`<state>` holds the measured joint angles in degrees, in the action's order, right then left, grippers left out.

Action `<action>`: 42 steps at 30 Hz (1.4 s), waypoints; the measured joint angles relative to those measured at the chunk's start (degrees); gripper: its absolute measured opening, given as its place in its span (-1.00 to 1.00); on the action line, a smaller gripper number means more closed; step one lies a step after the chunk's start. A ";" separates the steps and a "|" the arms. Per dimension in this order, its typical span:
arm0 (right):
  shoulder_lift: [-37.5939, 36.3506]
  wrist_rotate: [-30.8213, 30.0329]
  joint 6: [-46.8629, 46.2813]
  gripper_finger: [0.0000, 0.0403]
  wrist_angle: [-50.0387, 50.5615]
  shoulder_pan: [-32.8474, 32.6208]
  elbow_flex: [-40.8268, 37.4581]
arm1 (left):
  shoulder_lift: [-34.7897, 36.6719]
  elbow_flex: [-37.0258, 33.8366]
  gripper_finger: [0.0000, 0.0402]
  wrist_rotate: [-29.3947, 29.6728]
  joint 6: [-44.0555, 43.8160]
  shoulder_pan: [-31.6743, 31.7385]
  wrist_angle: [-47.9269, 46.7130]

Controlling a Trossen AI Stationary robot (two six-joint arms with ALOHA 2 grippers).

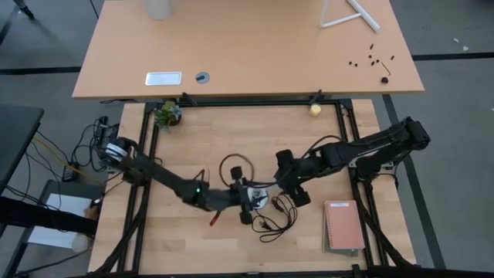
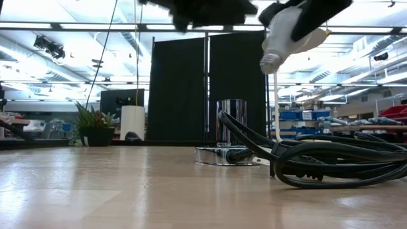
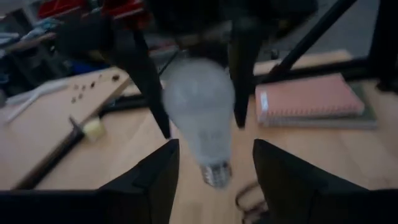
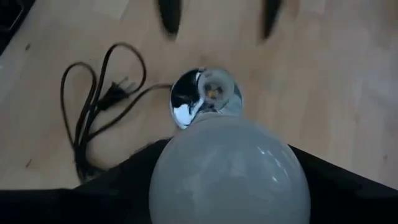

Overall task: Screw lightbulb
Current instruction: Insert the lightbulb into the lamp

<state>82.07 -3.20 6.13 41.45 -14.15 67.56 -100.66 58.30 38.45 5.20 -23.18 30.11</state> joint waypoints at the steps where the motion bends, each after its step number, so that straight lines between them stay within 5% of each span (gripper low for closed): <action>1: 1.21 0.02 0.18 0.45 0.06 0.00 0.97 | -0.56 -1.11 0.04 1.05 -1.40 -0.76 0.82; 7: 10.04 0.35 2.15 0.45 8.06 0.12 10.81 | -1.98 -9.07 0.04 1.99 -9.91 -3.13 10.92; 22: 21.21 3.30 8.10 0.45 11.97 2.05 23.72 | -6.00 -15.47 0.04 3.34 -26.67 -3.44 8.44; 31: 21.98 6.23 7.85 0.45 11.47 3.76 23.53 | -15.61 -15.26 0.04 7.11 -22.97 -1.39 24.87; 42: 22.99 5.62 7.56 0.45 14.91 5.92 23.40 | -17.29 -13.10 0.04 -0.19 -19.74 1.44 27.78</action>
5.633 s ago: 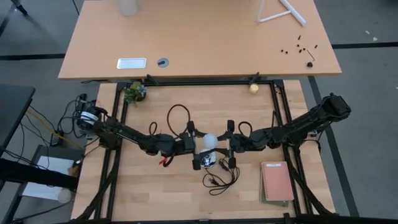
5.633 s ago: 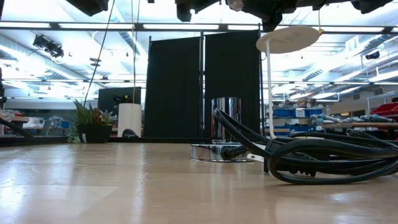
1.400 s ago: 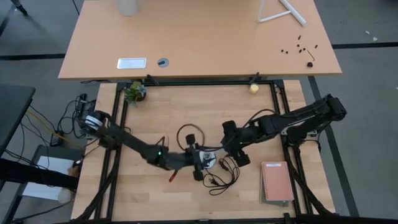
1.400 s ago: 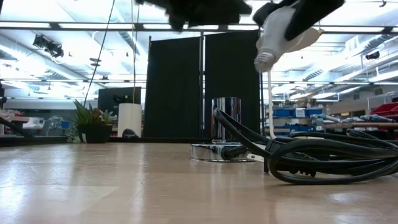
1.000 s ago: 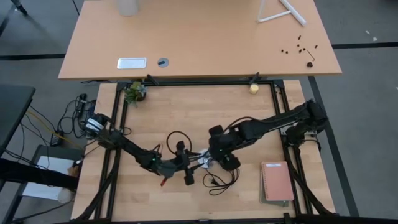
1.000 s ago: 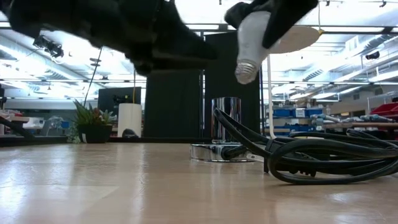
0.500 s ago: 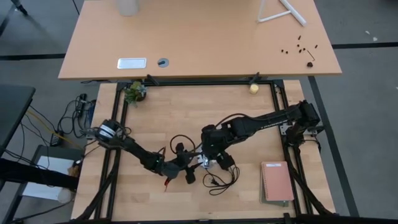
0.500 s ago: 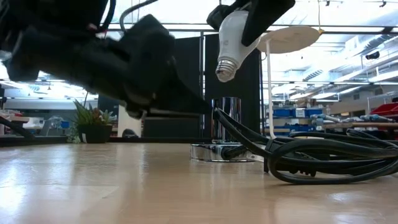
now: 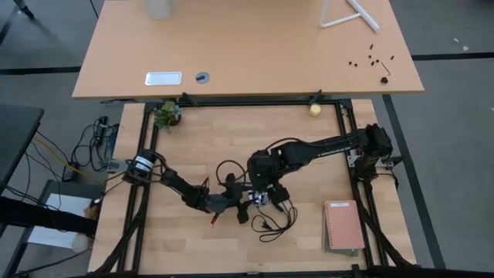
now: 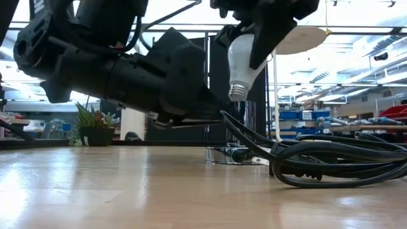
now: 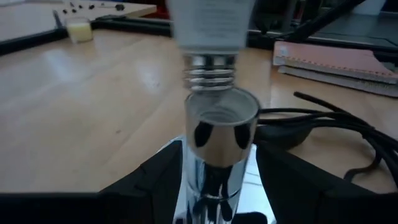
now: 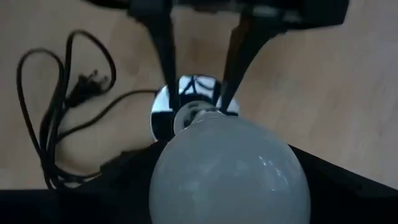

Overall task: Screw lightbulb
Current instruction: Insert the lightbulb into the lamp

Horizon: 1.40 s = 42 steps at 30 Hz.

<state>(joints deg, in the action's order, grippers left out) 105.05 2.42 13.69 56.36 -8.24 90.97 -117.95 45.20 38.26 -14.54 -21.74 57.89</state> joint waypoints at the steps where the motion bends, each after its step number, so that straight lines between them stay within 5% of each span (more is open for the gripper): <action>1: -0.04 0.00 -0.08 0.45 -0.29 0.10 0.01 | 0.00 0.26 0.04 -0.01 0.79 -0.01 0.00; 12: 0.71 0.63 -0.57 0.45 1.31 0.12 0.06 | -2.64 4.44 0.15 -4.04 4.15 2.88 -1.89; 24: 0.90 0.22 -0.65 0.45 1.57 0.17 0.01 | -2.64 4.23 -0.05 -4.70 8.11 5.21 -1.95; 42: 0.90 -2.82 0.14 0.45 -0.01 0.79 0.01 | -2.64 4.14 -0.06 -4.46 7.90 6.08 0.21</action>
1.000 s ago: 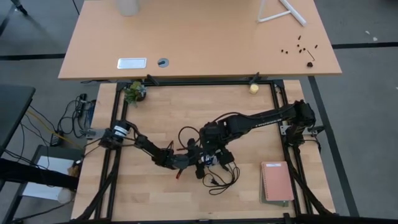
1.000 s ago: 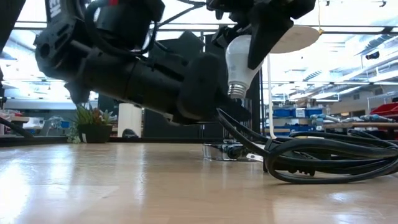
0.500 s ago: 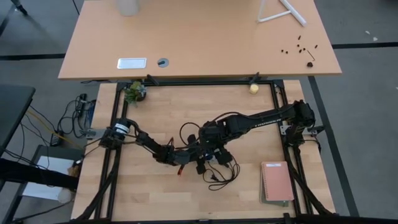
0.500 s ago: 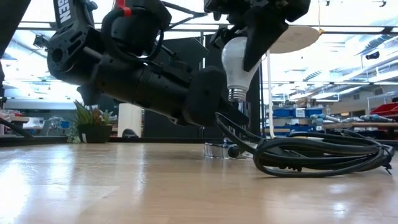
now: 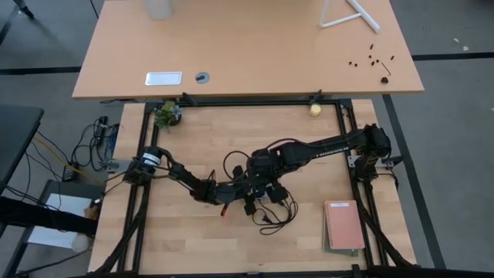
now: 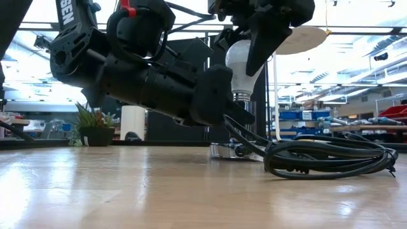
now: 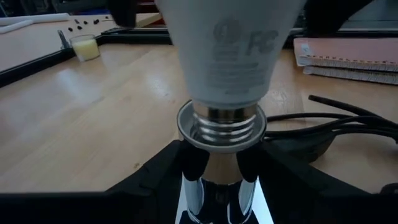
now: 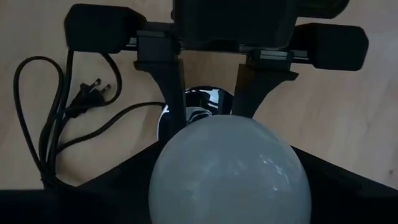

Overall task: Screw lightbulb
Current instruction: Insert the lightbulb into the lamp

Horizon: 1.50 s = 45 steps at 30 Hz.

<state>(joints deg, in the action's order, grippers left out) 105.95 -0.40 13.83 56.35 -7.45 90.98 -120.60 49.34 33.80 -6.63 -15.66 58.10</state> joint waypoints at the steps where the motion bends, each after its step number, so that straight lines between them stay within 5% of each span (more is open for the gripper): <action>1: 0.00 0.00 0.05 0.45 -0.18 0.05 -0.05 | 0.00 0.00 -0.06 -0.02 0.00 0.00 0.41; 20: 0.00 0.70 -2.59 0.45 -6.58 0.43 -5.18 | 0.02 0.04 -0.06 0.02 -1.25 -0.02 0.40; 45: 3.79 0.38 -26.65 0.46 -8.16 2.71 -2.81 | 0.00 -0.07 -0.06 1.76 -4.15 0.17 -1.58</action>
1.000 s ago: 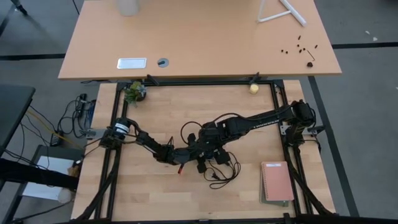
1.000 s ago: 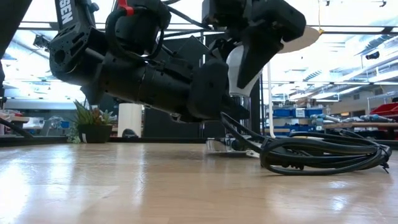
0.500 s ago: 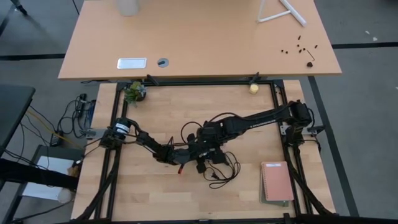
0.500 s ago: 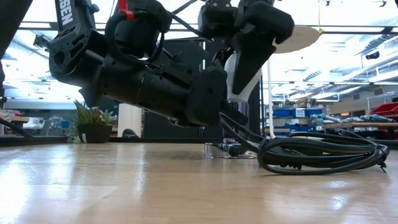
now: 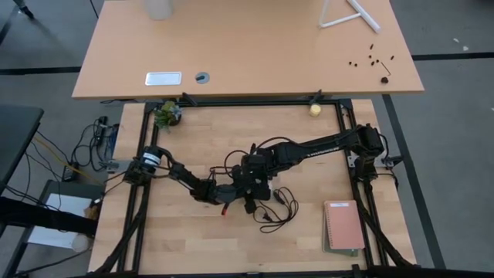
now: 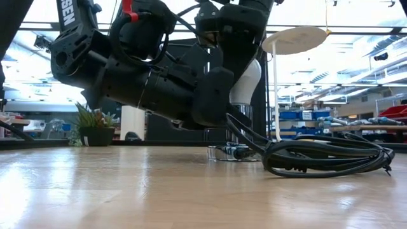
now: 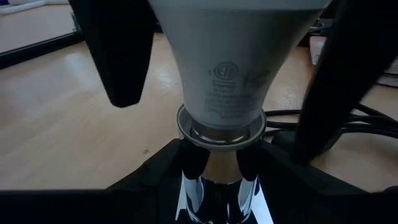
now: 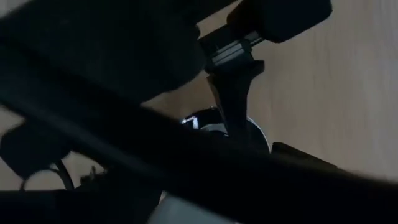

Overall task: Screw lightbulb
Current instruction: Insert the lightbulb into the lamp

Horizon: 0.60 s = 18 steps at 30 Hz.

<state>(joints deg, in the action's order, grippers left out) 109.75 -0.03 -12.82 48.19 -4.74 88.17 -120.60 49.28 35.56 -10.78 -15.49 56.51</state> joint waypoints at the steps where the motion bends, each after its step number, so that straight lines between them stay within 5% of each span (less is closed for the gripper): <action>1: -0.21 -0.10 1.19 0.46 0.52 0.05 -0.08 | 0.05 0.12 -0.06 -0.02 -0.01 0.02 -0.46; 18: -3.34 -0.61 6.15 0.81 2.37 0.32 5.02 | 0.11 0.20 0.00 -0.25 -0.02 0.81 -0.53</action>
<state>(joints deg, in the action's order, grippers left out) 106.41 -0.64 -6.67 50.56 -4.41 93.19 -120.49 49.47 35.31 -10.79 -14.68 55.98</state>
